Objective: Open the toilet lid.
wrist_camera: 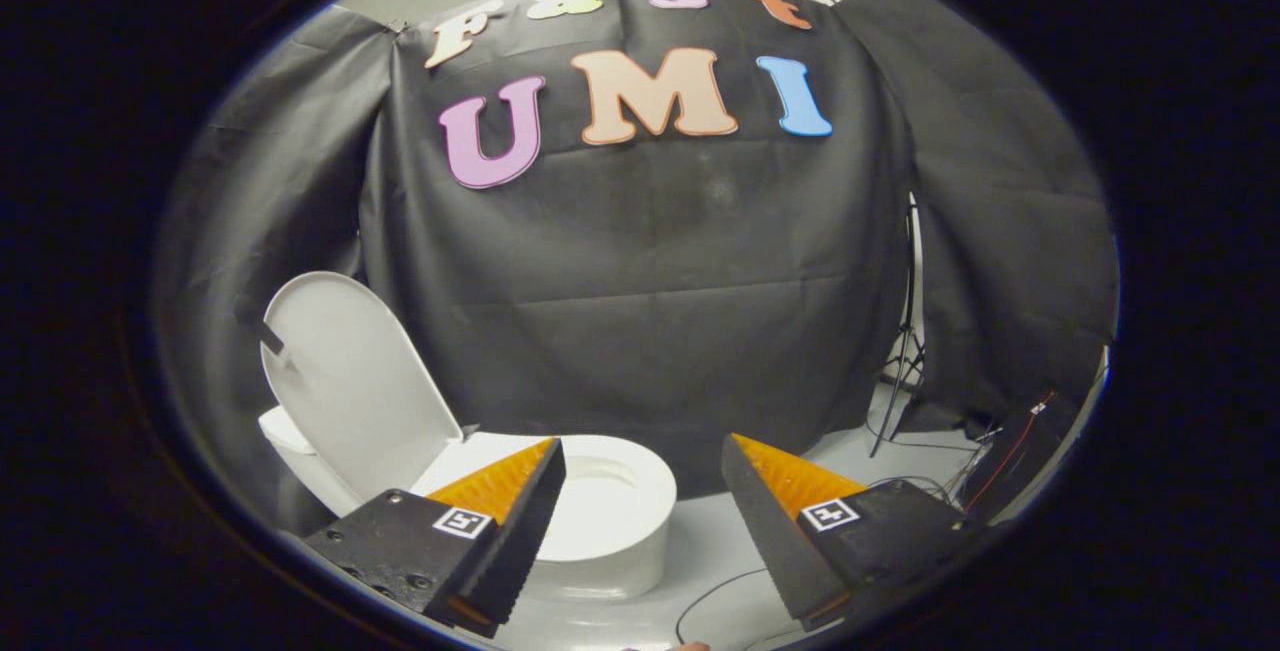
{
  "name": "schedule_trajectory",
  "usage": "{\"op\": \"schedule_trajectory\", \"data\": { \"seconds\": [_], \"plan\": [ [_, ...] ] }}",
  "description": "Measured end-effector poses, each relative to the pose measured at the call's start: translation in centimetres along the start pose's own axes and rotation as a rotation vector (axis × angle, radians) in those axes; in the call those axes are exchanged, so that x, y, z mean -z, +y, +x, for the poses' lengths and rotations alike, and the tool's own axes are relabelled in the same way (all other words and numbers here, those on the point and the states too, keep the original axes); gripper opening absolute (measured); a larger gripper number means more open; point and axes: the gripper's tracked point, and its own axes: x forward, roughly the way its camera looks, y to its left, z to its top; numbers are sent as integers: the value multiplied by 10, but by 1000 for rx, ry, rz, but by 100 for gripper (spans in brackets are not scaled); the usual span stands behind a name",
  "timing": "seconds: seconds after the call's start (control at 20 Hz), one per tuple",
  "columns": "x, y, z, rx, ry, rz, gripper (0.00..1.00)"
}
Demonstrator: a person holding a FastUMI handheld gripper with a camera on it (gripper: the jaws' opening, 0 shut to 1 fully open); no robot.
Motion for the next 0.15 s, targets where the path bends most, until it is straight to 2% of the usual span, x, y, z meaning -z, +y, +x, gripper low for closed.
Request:
{"op": "schedule_trajectory", "data": {
  "seconds": [0.15],
  "plan": [
    [7, -8, 10, -20, 27, 8, 97]
  ]
}}
